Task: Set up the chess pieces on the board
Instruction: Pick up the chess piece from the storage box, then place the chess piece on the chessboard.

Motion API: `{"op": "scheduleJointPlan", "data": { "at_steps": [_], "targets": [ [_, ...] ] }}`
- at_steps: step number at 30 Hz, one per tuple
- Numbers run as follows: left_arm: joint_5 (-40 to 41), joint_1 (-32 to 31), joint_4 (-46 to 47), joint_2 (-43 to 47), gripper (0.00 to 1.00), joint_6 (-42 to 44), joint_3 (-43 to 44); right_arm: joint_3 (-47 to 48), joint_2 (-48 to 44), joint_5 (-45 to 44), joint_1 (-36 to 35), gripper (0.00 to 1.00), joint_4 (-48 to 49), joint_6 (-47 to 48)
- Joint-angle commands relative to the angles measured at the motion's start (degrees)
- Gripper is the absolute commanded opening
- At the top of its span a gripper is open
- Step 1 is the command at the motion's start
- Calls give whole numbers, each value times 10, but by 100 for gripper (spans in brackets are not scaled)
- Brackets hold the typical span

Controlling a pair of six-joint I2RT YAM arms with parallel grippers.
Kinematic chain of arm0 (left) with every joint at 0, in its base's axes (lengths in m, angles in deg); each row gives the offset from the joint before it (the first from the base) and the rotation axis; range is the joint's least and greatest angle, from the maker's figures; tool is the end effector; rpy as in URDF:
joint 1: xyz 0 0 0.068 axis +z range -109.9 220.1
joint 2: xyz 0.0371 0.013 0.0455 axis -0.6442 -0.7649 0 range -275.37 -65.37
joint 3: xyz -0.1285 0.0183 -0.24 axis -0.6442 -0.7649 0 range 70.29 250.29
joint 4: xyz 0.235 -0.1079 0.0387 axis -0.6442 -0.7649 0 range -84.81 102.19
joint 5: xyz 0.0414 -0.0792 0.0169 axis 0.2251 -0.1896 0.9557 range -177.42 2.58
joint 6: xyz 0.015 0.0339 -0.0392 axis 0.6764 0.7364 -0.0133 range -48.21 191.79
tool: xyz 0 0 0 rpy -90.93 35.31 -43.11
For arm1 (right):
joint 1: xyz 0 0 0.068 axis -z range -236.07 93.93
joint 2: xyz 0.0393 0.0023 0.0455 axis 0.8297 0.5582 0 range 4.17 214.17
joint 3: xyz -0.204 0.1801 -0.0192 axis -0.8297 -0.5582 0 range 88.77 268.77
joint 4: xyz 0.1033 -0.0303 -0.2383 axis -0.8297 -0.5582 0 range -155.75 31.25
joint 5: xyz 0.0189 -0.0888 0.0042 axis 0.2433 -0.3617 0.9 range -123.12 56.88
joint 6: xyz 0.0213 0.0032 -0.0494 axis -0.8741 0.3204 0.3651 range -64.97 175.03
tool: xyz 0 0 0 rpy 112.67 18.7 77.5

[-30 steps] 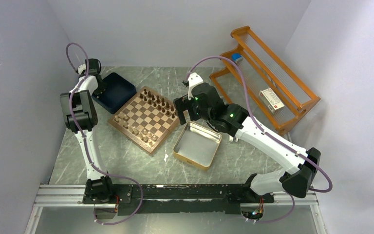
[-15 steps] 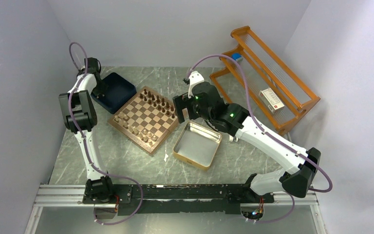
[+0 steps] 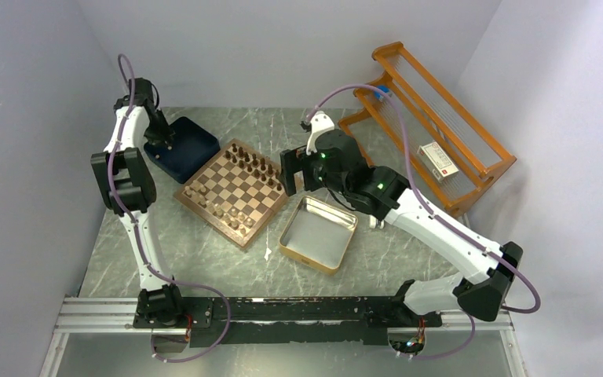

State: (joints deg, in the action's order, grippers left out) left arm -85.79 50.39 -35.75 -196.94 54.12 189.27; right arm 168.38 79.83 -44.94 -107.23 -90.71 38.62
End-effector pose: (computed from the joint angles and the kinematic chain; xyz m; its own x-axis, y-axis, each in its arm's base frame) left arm 0.4931 0.0905 0.2206 -0.7580 -0.4458 -0.4761 -0.4431 0.8876 -0.1257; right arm 0.1882 0.2222 0.3950 -0.4659 -0.1376 -0.8741 -0.5394 0.8273 0.1572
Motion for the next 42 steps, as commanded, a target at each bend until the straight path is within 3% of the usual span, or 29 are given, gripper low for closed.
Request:
{"op": "scheduleJointPlan", "data": {
  "at_steps": [1,10,17,24,32,42],
  "targets": [
    [-80,-2,-52,50,9,39,-15,10,-27,6,2,100,8,-13],
    [-113,-75,-63,139,8,63,-98,4,-18,32,2,100,6,-10],
    [-170,-139,-63,203,8,46,-152,-46,-4,5,3,100,102,62],
    [-175,-186,-70,222,8,55,-224,-3,56,18,8,99,119,72],
    [-100,-248,-140,189,8,109,-237,-4,29,7,8,100,81,9],
    [-43,-306,-193,151,7,122,-228,11,18,-27,9,100,66,26]
  ]
}}
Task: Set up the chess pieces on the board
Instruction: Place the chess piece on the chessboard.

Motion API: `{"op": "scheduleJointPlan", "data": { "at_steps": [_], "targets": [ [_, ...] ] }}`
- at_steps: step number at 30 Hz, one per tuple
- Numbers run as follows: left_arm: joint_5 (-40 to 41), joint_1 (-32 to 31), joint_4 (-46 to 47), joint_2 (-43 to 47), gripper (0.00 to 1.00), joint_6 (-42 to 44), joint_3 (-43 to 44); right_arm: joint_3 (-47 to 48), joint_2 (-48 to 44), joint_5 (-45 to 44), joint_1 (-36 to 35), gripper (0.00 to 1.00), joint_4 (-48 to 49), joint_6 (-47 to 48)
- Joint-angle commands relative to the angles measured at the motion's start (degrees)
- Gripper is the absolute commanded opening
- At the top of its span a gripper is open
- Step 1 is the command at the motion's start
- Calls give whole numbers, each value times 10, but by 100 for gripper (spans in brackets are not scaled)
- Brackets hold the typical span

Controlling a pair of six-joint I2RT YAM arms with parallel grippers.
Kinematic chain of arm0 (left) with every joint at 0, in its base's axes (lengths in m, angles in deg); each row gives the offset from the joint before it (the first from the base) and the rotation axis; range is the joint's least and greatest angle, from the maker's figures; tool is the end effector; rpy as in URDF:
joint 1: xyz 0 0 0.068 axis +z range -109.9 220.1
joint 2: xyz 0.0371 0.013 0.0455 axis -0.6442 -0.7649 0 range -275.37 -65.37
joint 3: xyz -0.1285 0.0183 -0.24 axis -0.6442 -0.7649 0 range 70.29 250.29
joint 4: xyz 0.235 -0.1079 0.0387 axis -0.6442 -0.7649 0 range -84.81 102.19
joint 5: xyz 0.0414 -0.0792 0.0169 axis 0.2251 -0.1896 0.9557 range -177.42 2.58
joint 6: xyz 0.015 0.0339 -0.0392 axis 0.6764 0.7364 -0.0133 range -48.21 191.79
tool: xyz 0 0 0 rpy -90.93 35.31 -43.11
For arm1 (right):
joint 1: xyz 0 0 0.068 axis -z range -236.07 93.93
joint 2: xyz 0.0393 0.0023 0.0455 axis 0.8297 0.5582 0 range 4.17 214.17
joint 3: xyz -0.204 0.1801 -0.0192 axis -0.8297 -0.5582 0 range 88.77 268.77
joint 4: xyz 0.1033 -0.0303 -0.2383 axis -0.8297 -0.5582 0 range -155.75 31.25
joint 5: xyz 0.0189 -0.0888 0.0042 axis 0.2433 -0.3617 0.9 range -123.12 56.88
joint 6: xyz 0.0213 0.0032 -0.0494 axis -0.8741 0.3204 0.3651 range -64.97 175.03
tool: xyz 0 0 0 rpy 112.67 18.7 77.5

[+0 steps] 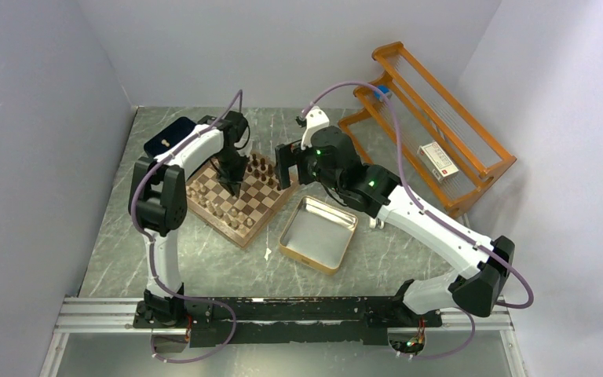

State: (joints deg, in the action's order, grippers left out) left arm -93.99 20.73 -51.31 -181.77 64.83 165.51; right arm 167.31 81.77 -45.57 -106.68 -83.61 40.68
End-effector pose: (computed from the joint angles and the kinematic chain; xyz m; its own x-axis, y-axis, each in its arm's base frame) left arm 0.3738 -0.1358 0.2084 -0.9735 0.2148 -0.0780 0.2233 0.9668 -0.1244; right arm 0.2006 0.2323 0.3913 -0.4053 -0.1122 -0.9073 -0.5462 0.8255 0.1419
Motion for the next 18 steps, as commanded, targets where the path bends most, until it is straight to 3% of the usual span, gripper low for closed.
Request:
{"op": "scheduleJointPlan", "data": {
  "at_steps": [1,18],
  "targets": [
    [43,-9,-43,-3,7,16,11,23,0,-20,4,100,-5,8],
    [87,-12,-69,-9,7,24,0,16,-9,-28,3,100,-2,-12]
  ]
}}
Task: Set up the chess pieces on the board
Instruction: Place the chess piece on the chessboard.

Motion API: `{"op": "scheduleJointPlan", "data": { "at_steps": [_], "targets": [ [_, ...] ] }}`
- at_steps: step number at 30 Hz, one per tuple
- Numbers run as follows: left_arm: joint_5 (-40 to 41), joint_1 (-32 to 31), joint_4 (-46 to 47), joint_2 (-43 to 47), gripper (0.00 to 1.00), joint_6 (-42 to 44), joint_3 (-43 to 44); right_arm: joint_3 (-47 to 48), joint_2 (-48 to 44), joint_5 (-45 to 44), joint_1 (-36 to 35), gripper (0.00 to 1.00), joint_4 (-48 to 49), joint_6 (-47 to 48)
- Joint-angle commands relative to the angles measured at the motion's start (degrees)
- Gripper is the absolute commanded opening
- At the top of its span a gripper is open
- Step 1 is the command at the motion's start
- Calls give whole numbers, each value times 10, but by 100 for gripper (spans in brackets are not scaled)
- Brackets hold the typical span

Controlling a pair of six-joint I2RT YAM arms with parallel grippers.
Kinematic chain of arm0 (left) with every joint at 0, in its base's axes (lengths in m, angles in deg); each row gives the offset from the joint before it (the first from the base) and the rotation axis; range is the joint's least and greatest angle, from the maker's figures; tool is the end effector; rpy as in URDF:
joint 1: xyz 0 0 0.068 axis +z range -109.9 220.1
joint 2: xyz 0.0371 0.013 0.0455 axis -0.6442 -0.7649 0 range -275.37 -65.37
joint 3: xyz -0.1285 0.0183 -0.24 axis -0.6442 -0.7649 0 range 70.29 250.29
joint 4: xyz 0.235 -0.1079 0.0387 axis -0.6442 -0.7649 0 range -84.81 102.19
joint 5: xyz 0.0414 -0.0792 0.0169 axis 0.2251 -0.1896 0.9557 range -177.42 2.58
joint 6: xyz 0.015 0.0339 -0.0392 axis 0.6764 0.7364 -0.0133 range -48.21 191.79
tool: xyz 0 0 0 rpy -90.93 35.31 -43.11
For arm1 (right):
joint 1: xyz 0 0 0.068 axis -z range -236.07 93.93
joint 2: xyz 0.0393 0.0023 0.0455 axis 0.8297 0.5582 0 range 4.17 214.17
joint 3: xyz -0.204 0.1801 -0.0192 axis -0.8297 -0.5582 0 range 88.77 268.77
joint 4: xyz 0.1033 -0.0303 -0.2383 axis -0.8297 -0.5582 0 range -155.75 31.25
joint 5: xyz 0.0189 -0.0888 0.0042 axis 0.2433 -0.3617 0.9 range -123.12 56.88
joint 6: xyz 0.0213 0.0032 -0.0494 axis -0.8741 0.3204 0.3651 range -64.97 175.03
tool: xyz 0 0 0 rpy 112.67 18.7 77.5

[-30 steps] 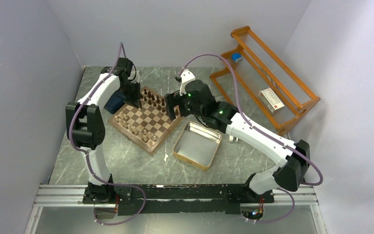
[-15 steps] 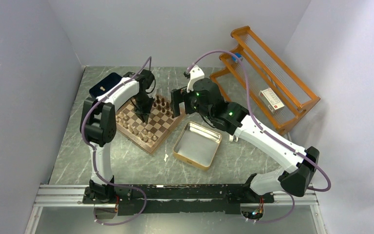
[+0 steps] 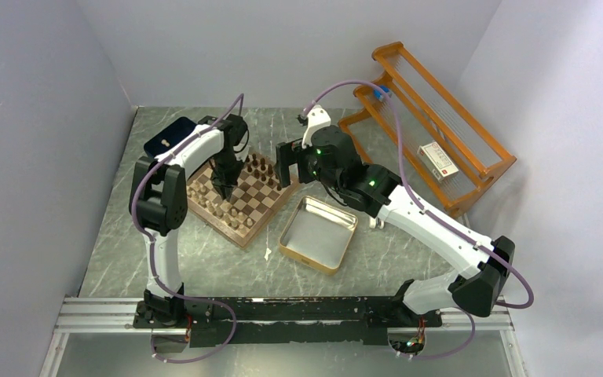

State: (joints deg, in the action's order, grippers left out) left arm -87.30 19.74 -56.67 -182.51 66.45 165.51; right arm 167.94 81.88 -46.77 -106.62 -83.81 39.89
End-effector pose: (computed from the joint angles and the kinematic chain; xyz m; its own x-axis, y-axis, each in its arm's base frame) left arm 0.3644 -0.1352 0.2029 -0.9657 0.2593 0.0136 0.2593 0.9658 0.0033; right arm 0.2014 0.2316 0.3943 -0.4056 -0.0935 -0.9092 -0.5253 0.8379 0.1482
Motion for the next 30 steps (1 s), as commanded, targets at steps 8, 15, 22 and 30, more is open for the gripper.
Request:
{"op": "scheduleJointPlan", "data": {
  "at_steps": [8,15,22,30],
  "targets": [
    [24,-2,-16,1,7,9,-10,7,-13,-30,3,100,4,2],
    [20,-4,-16,-9,8,11,-8,6,-19,-38,3,100,4,4],
    [23,-6,-16,-14,8,10,-9,10,-22,-45,3,100,4,10],
    [28,-7,-17,-23,9,12,-1,10,-24,-47,3,100,3,11]
  ]
}}
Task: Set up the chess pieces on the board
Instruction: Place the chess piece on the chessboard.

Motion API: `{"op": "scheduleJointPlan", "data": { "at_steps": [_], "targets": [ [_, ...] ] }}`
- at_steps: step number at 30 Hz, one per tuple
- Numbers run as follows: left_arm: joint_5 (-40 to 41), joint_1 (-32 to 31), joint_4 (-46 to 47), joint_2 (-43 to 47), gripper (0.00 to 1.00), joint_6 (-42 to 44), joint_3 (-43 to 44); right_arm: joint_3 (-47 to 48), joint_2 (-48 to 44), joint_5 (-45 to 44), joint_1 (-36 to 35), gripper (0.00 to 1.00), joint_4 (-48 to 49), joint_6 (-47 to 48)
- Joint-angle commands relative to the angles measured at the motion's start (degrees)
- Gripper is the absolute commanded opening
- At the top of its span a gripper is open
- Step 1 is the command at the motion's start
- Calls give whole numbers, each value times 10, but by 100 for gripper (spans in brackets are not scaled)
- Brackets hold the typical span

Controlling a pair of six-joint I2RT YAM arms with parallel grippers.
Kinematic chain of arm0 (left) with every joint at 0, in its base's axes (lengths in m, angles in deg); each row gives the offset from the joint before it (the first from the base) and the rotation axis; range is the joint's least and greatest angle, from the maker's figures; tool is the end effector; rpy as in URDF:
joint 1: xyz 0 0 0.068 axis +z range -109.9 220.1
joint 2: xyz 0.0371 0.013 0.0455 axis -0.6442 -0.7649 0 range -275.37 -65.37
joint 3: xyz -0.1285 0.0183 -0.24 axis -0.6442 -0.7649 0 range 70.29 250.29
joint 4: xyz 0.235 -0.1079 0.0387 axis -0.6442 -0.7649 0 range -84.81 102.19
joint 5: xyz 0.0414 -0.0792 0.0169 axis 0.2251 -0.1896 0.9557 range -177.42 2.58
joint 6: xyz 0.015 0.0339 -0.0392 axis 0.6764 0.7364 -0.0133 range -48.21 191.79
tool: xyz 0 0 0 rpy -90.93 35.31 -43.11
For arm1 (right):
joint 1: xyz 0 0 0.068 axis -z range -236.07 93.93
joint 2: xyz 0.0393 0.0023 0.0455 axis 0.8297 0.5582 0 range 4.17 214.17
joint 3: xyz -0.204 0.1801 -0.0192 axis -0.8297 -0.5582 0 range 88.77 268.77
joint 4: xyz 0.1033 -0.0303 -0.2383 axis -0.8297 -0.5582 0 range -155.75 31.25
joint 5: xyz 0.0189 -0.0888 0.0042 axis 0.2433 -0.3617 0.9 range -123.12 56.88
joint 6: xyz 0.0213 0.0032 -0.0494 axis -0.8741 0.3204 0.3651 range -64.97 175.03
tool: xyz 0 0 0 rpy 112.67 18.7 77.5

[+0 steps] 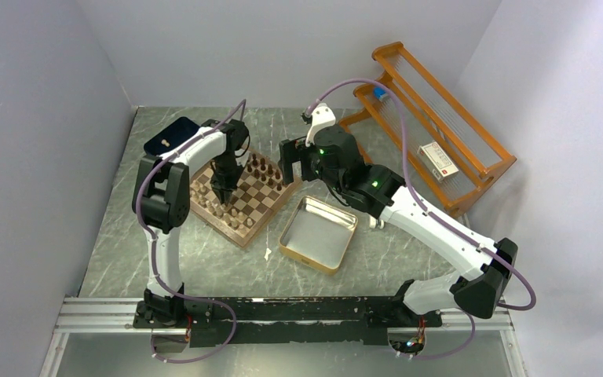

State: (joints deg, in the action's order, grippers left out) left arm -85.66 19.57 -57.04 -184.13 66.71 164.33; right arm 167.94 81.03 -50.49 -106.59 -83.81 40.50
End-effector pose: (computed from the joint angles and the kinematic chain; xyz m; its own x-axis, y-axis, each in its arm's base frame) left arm 0.3629 -0.1348 0.1875 -0.9618 0.2658 0.0661 0.2685 0.9626 0.0366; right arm 0.2002 0.2264 0.3987 -0.3789 -0.0833 -0.9217 -0.4820 0.8680 0.1197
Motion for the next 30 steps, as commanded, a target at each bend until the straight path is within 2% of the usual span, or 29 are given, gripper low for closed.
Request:
{"op": "scheduleJointPlan", "data": {
  "at_steps": [1,8,15,30],
  "targets": [
    [11,-5,-13,-8,9,9,11,10,-15,-11,3,100,2,5],
    [15,-6,-14,-3,12,9,4,14,-12,-12,3,100,4,9],
    [13,-6,-14,-7,20,10,10,14,-10,-11,3,100,7,10],
    [11,-6,-13,-16,25,11,35,12,-14,-11,3,100,9,6]
  ]
}}
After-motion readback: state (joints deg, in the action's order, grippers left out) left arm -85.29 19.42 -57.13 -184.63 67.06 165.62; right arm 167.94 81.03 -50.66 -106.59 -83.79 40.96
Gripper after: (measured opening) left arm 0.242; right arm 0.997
